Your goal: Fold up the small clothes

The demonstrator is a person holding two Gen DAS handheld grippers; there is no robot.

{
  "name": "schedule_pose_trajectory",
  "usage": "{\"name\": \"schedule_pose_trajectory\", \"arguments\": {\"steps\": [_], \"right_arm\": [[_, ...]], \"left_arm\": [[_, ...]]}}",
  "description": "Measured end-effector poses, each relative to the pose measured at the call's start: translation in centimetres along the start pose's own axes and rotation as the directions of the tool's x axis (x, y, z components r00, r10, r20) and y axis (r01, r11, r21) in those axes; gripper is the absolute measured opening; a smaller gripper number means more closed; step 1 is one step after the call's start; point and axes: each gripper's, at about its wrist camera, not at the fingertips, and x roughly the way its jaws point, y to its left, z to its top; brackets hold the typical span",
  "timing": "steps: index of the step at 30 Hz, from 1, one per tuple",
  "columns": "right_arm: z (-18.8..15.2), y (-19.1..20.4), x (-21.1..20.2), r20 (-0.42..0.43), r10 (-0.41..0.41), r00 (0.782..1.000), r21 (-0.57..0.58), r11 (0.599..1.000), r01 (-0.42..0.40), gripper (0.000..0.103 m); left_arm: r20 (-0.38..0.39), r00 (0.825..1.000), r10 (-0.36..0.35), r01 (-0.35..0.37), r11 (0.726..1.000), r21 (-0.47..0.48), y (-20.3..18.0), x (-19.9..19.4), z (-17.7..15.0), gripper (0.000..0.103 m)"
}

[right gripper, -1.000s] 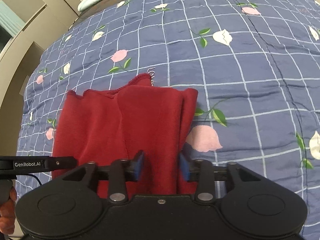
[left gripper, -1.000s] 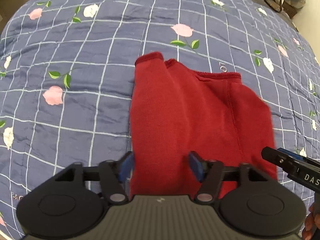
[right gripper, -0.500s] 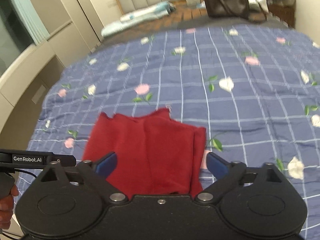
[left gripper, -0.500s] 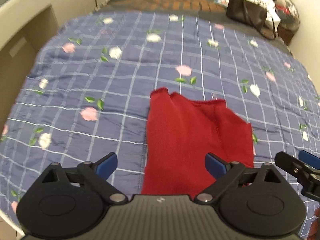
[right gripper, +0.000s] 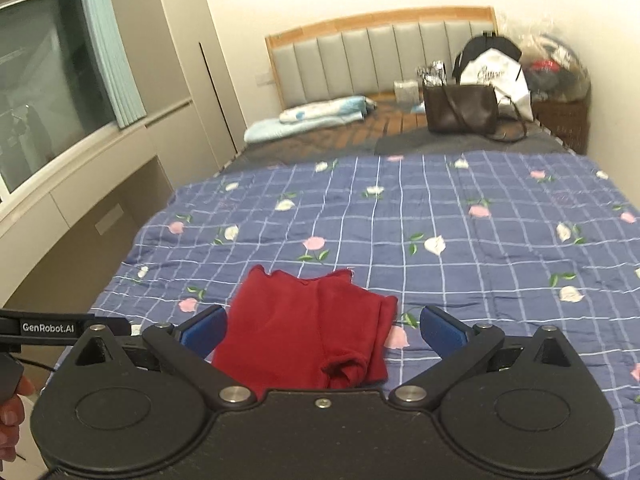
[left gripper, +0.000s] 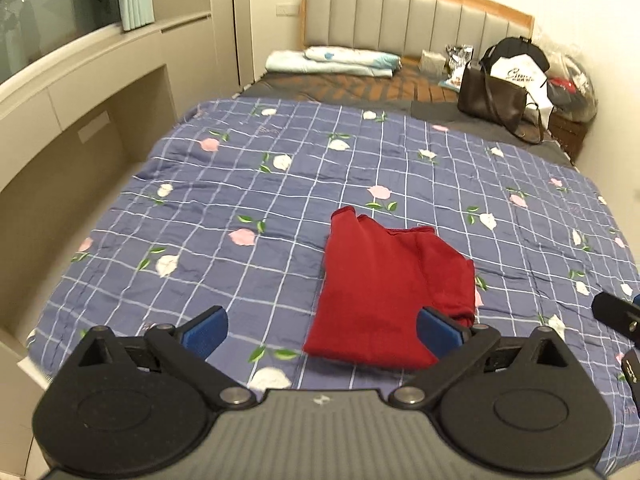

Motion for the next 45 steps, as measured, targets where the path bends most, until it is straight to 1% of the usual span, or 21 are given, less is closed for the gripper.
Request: {"name": "schedule_pose_trajectory", "arguments": {"steps": [3, 7, 11, 14, 18, 23, 27, 33, 38, 45], "right_arm": [[-0.8, 0.3, -3.3, 0.025, 0.008, 1.000, -0.012, 1.000, -0.008, 0.102], [-2.0, 0.5, -6.6, 0.037, 0.006, 0.999, 0.001, 1.000, -0.006, 0.102], [-3.4, 1.0, -9.2, 0.043, -0.005, 0.999, 0.019, 1.000, 0.004, 0.102], [-4.3, 1.4, -10.3, 0.040, -0.010, 0.999, 0.026, 1.000, 0.009, 0.102], [-5.7, 2.6, -11.2, 0.016, -0.029, 0.999, 0.027, 0.999, 0.028, 0.102], [-8.0, 4.5, -12.3, -0.001, -0.057, 0.998, 0.030, 0.998, 0.057, 0.102], [-10.2, 6.1, -13.3, -0.029, -0.077, 0.997, 0.044, 0.996, 0.078, 0.102], [-12.7, 7.9, -14.1, -0.084, -0.107, 0.991, 0.059, 0.992, 0.112, 0.102], [-13.6, 8.9, -14.4, -0.101, -0.124, 0.987, 0.072, 0.989, 0.132, 0.102], [-13.7, 9.8, -14.3, -0.114, -0.130, 0.985, 0.071, 0.988, 0.139, 0.102]], "left_arm": [[0.017, 1.000, 0.009, -0.009, 1.000, 0.010, 0.5, -2.5, -1.6, 0.103], [0.044, 0.999, 0.005, -0.006, 1.000, 0.021, 1.3, -5.3, -3.6, 0.103], [0.067, 0.998, -0.004, 0.001, 0.999, 0.039, 2.2, -6.8, -5.3, 0.103], [0.064, 0.998, -0.012, 0.010, 0.999, 0.033, 3.2, -7.4, -6.5, 0.103], [0.077, 0.996, -0.041, 0.038, 0.998, 0.041, 4.5, -8.0, -7.9, 0.103], [0.079, 0.995, -0.062, 0.054, 0.994, 0.098, 6.0, -8.3, -9.4, 0.103], [0.062, 0.995, -0.081, 0.072, 0.988, 0.137, 7.2, -8.3, -10.6, 0.103], [0.028, 0.994, -0.106, 0.100, 0.981, 0.165, 8.7, -8.3, -12.2, 0.103], [0.016, 0.993, -0.121, 0.116, 0.977, 0.177, 9.5, -8.3, -12.6, 0.103], [0.019, 0.991, -0.130, 0.124, 0.976, 0.180, 10.0, -8.3, -12.4, 0.103]]}}
